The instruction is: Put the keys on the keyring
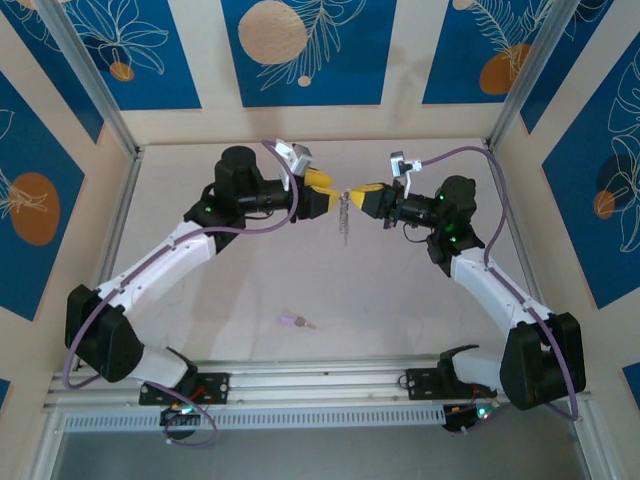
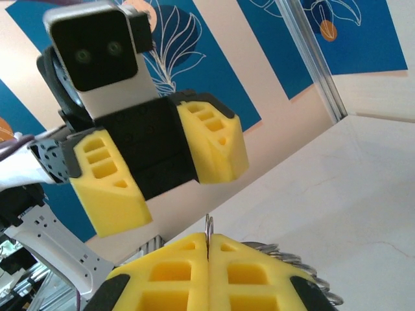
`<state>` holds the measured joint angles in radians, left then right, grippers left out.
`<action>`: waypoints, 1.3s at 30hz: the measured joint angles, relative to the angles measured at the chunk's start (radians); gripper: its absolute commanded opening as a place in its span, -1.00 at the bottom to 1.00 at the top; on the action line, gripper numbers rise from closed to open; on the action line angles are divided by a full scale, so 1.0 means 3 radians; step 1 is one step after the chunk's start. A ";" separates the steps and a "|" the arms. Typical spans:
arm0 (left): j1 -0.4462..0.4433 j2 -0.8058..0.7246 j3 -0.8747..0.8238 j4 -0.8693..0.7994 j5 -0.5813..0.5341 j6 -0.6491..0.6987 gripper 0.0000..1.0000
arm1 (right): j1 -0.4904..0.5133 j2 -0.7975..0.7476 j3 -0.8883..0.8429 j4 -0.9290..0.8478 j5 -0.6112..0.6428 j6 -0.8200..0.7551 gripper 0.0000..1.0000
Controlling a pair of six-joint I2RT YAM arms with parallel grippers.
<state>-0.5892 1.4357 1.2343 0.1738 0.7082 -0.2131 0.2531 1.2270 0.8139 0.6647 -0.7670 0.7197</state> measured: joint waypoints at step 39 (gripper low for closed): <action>-0.0001 0.0469 -0.0191 0.1757 0.0440 -0.1347 -0.40 | 0.0048 0.0120 -0.0009 0.0572 0.0154 0.0484 -1.00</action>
<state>-0.5896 1.5764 1.1770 0.7010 0.8402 -0.6170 0.2676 1.2629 0.8112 0.8364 -0.7208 0.8650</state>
